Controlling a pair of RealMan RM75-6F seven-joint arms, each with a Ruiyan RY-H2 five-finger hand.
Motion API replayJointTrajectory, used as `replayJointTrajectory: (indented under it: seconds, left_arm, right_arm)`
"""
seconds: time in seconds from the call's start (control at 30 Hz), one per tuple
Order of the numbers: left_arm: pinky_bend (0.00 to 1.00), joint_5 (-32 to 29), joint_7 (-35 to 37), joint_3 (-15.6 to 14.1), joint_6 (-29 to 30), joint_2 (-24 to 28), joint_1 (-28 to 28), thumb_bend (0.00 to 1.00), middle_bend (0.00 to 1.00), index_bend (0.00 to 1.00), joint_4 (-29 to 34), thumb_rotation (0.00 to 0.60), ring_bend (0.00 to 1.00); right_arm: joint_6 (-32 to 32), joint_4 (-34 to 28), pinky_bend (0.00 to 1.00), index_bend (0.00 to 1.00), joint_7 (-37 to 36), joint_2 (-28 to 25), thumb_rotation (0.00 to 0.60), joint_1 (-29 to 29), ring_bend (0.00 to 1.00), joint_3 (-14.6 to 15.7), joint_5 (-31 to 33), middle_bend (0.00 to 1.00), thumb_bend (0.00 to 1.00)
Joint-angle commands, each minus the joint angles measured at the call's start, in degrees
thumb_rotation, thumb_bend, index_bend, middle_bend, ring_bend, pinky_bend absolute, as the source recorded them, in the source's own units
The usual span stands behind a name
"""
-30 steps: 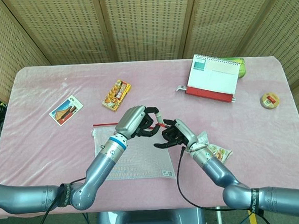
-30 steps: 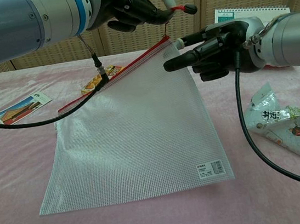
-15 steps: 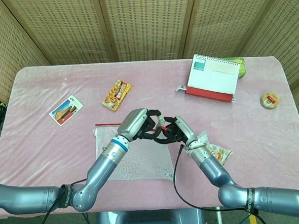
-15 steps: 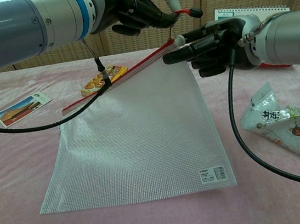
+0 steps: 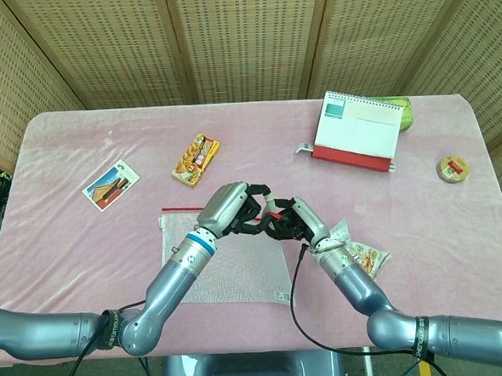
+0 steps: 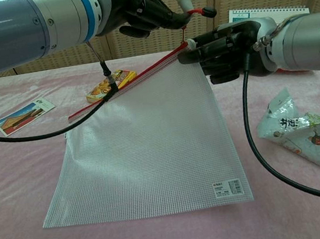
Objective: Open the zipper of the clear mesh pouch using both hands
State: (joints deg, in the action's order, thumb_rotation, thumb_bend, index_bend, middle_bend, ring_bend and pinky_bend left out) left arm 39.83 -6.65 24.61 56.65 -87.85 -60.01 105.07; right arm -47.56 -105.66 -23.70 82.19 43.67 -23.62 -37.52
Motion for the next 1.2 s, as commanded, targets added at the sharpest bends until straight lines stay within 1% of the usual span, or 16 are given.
replayJointTrajectory:
  seconds: [0.03,0.2,0.6,0.97,1.2]
  left_arm:
    - [1.0,0.0,0.1,0.0,0.0,0.0,0.0,0.56,0.99,0.89,0.0,0.6,0.96]
    - [1.0,0.0,0.1,-0.4,0.0,0.3,0.3,0.56,0.99,0.89,-0.4,0.6,0.96]
    - [1.0,-0.3,2.3,-1.1,-1.3,2.4,2.2,0.56,0.99,0.89,-2.7,0.6,0.96]
    - [1.0,-0.8,3.7,-1.6,-3.4,4.7,3.4,0.56,0.99,0.89,-3.6,0.6,0.96]
    - [1.0,-0.3,4.9,-1.8,-4.5,4.3,3.6,0.56,0.99,0.89,-4.8,0.6,0.96]
  right_arm:
    - [0.4,-0.1,1.0,0.71,-0.1,0.0,0.6,-0.2,0.97,-0.1,-0.3,0.97,0.78]
    - [1.3,-0.3,1.0,0.72,-1.5,-0.2,0.6,-1.1,0.97,-0.9,-1.2,0.97,0.81]
    - [4.4,-1.6,1.0,0.74,-6.0,-2.3,0.6,-3.3,0.97,-3.5,-4.2,0.99,0.82]
    - [5.4,-1.5,1.0,0.74,-8.8,-2.4,0.6,-4.1,0.97,-4.7,-5.5,0.99,0.83]
    - [5.3,-1.7,1.0,0.74,-9.7,-2.2,0.6,-4.4,0.97,-5.2,-6.2,0.99,0.82]
